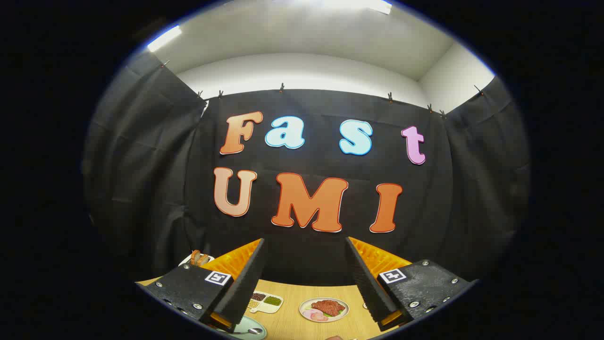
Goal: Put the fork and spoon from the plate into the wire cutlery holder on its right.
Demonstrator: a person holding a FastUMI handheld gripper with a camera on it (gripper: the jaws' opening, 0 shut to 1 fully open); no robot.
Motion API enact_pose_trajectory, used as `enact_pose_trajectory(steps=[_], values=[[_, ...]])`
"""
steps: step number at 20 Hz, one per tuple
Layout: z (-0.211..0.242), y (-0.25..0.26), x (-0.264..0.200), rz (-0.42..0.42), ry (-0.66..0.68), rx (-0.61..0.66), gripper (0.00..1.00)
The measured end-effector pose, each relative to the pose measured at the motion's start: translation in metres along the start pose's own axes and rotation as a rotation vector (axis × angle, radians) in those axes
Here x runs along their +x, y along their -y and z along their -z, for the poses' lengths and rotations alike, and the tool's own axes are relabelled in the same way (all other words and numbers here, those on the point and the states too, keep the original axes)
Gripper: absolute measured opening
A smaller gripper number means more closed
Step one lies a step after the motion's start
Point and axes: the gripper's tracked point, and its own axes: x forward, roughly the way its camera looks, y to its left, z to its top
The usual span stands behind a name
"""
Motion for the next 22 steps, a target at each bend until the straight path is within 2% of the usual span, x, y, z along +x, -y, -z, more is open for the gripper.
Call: enact_pose_trajectory(steps=[22], values=[[0.013,-0.008,-0.006,-0.013,-0.068,0.014,0.98]])
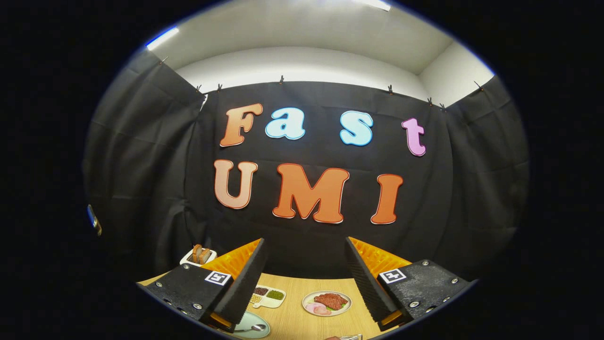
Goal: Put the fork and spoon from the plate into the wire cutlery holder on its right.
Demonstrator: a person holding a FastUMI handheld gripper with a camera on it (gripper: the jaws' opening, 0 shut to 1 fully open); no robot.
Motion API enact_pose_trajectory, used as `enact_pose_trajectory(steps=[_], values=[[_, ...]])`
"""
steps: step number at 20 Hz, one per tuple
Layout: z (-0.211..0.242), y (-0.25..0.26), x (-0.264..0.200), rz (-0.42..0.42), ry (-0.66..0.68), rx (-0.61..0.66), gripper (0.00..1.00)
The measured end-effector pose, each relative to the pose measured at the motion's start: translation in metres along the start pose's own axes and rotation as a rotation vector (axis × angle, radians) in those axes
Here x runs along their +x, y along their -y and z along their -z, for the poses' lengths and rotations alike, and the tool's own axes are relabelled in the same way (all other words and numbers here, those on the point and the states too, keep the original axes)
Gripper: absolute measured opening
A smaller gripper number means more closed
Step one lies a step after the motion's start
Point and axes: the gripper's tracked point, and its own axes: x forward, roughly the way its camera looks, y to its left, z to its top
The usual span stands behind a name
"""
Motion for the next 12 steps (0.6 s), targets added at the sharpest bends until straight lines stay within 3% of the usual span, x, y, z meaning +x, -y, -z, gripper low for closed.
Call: enact_pose_trajectory(steps=[12], values=[[0.033,-0.054,0.017,-0.074,-0.128,0.018,0.98]])
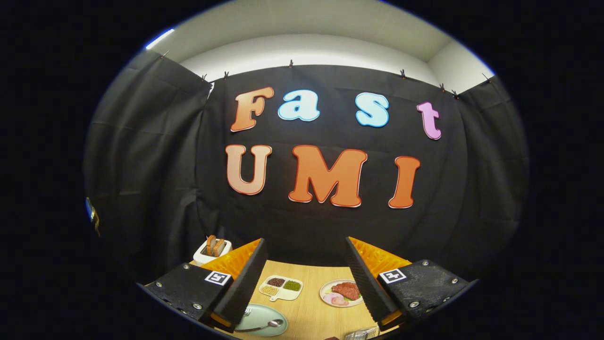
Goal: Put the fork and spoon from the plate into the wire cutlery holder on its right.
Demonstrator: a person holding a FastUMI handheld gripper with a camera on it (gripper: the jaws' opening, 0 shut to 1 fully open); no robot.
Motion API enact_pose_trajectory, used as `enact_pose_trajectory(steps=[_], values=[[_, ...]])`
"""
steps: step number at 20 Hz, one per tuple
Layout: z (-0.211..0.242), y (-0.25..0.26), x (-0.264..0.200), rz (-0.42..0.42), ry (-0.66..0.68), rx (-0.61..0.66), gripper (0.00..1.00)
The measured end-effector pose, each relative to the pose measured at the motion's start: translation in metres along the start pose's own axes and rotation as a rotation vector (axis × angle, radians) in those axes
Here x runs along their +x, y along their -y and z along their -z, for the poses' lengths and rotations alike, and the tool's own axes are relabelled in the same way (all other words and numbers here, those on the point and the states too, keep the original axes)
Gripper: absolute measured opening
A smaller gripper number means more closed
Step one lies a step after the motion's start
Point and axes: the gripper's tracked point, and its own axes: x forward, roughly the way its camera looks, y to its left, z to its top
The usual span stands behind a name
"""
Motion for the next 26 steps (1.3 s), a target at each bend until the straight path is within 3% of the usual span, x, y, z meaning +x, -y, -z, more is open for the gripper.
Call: enact_pose_trajectory(steps=[7,14,18,26], values=[[0.060,-0.043,0.021,-0.063,-0.228,0.026,0.98],[0.158,-0.080,0.020,-0.125,-0.625,0.155,0.99],[0.212,-0.087,0.008,-0.115,-0.838,0.136,0.97],[0.323,-0.119,-0.021,-0.124,-1.234,0.136,0.86]])
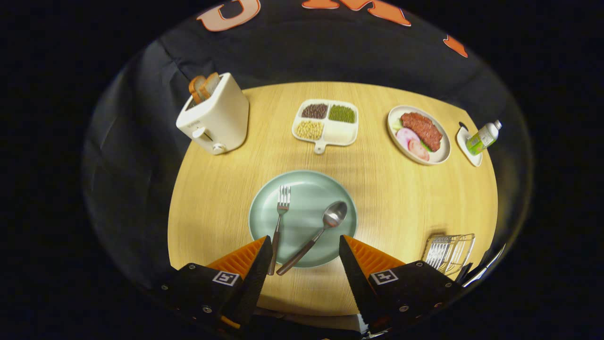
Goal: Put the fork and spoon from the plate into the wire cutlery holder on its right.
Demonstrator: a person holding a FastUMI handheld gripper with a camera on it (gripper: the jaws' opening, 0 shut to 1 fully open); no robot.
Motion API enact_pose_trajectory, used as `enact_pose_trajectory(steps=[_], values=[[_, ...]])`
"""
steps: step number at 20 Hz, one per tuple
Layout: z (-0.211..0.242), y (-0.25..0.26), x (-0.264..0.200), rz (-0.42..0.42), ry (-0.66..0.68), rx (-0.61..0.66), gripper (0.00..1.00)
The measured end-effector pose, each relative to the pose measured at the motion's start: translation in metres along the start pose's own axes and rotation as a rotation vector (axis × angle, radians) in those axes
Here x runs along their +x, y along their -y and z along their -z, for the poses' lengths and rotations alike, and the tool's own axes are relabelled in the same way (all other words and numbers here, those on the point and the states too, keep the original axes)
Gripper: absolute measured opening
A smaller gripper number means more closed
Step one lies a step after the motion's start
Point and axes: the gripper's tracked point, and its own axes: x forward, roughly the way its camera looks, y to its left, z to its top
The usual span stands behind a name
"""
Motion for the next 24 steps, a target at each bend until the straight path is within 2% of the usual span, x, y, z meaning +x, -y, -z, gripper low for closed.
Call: enact_pose_trajectory(steps=[7,10,12,16,19,20,22,24], values=[[0.034,0.002,0.055,0.038,-0.190,0.117,0.71],[0.039,0.009,0.073,0.084,-0.207,0.136,0.57],[0.041,0.007,0.083,0.078,-0.214,0.155,0.49],[0.043,0.013,0.091,0.101,-0.212,0.096,0.28],[0.034,0.021,0.095,0.104,-0.170,0.046,0.22],[0.031,0.027,0.097,0.108,-0.159,0.033,0.16],[0.026,0.029,0.100,0.083,-0.148,0.015,0.09],[0.025,0.029,0.100,0.056,-0.149,-0.011,0.07]])
